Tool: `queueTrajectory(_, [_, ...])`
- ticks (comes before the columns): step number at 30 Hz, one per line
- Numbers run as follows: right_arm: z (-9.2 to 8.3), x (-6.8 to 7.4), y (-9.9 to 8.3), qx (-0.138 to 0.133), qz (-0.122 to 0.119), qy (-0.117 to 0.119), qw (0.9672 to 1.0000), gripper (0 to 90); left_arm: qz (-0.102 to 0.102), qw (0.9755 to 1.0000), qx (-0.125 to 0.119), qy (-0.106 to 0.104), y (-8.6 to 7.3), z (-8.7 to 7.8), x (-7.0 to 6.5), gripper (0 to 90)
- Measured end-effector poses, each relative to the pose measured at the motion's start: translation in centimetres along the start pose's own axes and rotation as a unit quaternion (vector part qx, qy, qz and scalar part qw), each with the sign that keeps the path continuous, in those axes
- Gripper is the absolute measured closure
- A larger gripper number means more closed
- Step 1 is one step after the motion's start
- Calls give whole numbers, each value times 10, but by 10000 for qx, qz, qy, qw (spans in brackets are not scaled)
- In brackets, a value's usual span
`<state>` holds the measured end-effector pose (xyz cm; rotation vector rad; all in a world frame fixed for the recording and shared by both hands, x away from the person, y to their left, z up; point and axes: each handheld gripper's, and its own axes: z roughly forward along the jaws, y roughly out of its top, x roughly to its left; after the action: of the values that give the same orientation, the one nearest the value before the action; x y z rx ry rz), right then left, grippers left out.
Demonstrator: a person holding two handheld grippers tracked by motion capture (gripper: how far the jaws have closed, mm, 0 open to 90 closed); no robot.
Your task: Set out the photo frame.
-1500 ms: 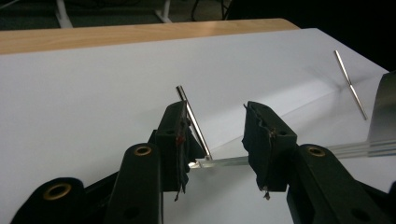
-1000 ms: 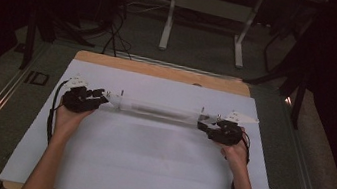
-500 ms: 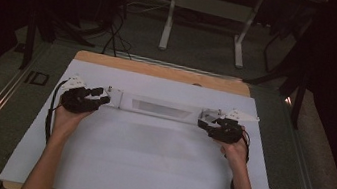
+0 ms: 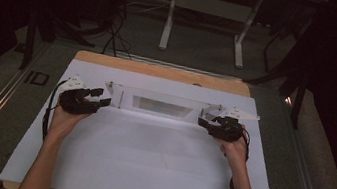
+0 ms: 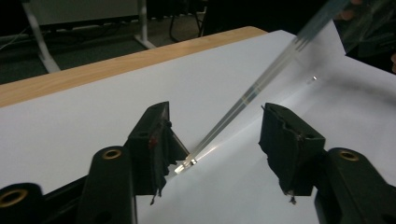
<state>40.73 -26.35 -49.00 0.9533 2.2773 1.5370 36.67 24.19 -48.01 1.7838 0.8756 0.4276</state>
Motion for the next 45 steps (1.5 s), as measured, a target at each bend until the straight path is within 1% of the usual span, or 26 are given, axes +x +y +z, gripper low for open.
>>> queueTrajectory(3, [0,-1,0,-10,10,-6,10000,506,137,9999,50,-9,2,4,-4,424])
queueTrajectory(5, [0,-1,1,-6,12,-6,10000,507,190,9998,86,-33,3,8,-6,415])
queueTrajectory(9, [1,-1,1,-33,27,-20,10000,508,250,9995,168,-58,5,18,-9,393])
queueTrajectory(10, [1,-1,1,-45,35,-26,10000,508,237,9996,158,-76,6,20,-10,387])
queueTrajectory(13, [1,-1,0,-76,55,-52,9999,508,280,9994,179,-113,8,26,-12,384])
queueTrajectory(15, [2,-1,0,-92,59,-62,9999,507,313,9993,188,-65,9,30,-15,384])
queueTrajectory(18, [1,-1,0,-100,56,-66,9999,507,300,9994,161,-94,10,33,-16,386])
queueTrajectory(20, [1,-1,0,-103,39,-83,9999,506,314,9994,159,-27,12,37,-20,397])
queueTrajectory(24, [2,1,0,-131,46,-152,9998,506,305,9994,159,93,12,40,-23,406])
queueTrajectory(30, [1,2,-1,-142,2,-210,9997,508,207,9996,93,145,11,42,-23,427])
queueTrajectory(33, [2,2,0,-154,-8,-251,9996,509,229,9994,86,224,11,43,-24,426])
queueTrajectory(43, [3,4,0,-196,2,-373,9991,510,194,9993,59,313,12,44,-26,428])
queueTrajectory(45, [3,5,0,-203,-30,-417,9989,512,190,9992,39,350,12,44,-26,429])
